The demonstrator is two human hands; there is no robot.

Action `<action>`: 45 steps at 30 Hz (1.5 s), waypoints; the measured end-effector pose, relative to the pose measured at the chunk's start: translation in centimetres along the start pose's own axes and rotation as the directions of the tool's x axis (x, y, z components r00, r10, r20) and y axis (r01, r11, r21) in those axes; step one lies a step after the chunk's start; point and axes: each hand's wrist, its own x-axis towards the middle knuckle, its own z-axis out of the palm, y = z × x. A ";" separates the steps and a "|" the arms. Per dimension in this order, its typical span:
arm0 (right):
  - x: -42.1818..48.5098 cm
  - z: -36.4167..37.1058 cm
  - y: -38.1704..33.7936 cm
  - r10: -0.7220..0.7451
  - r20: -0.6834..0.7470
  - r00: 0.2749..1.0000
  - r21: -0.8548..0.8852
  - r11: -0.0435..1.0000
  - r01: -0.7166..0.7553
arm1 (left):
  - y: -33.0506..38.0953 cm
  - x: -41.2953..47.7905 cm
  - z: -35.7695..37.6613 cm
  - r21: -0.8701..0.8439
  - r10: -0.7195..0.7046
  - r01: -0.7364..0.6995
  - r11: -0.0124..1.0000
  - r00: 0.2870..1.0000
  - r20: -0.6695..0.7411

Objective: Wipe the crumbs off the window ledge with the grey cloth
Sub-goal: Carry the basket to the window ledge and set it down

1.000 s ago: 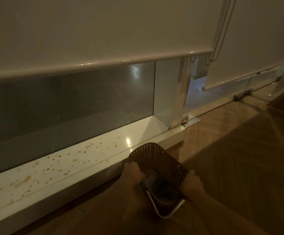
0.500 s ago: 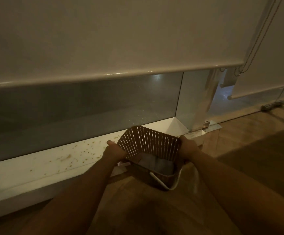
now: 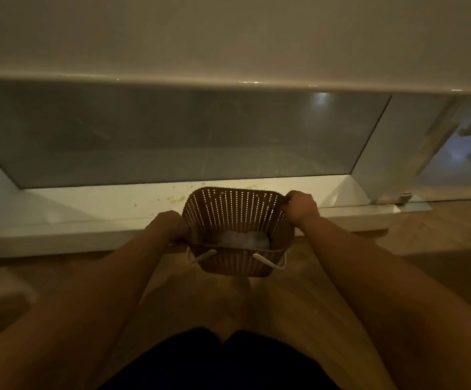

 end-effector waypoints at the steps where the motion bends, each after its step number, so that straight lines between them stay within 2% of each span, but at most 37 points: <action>1: -0.1 0.9 -0.5 -0.010 0.014 1.000 -0.001 1.000 0.010 | -0.9 -0.3 0.3 -0.004 -0.014 0.014 1.000 1.000 0.001; 6: -0.3 4.4 -1.8 -0.033 0.066 0.997 0.018 0.999 0.032 | -3.9 -0.6 1.6 -0.069 0.013 -0.005 0.998 0.994 0.111; 11: 0.5 6.9 -1.5 -0.045 0.100 0.994 0.012 0.999 0.044 | -5.4 1.3 2.7 -0.068 0.007 0.002 0.998 0.992 0.130; 14: 1.7 8.1 -0.9 -0.066 0.092 0.994 0.026 0.998 0.064 | -6.0 3.4 3.8 -0.112 -0.040 0.051 0.992 0.995 0.095; 16: 2.5 8.6 -0.5 -0.061 0.078 0.995 0.038 0.998 0.058 | -6.0 4.2 4.2 -0.079 -0.074 0.084 0.993 0.990 0.117; 18: 3.3 9.0 -0.1 -0.072 0.061 0.996 0.048 0.996 0.069 | -6.0 5.1 4.4 -0.035 -0.066 0.070 0.997 0.991 0.118; 22: 4.3 9.6 0.5 -0.058 0.030 0.998 0.070 0.996 0.056 | -6.2 6.9 5.0 -0.080 -0.081 0.086 0.993 0.995 0.057; 30: 5.9 10.9 2.3 -0.024 0.116 0.993 0.125 0.992 0.010 | -5.3 8.8 6.4 0.025 -0.069 0.068 0.997 0.994 0.083; 35: 6.7 11.4 3.0 -0.017 0.216 0.976 0.109 0.994 -0.007 | -4.7 9.2 6.4 -0.015 -0.095 0.097 0.995 0.988 0.121; 45: 6.9 11.2 3.1 0.016 0.287 0.958 0.119 0.992 -0.052 | -3.5 10.1 5.8 0.176 -0.126 0.083 0.981 0.960 0.251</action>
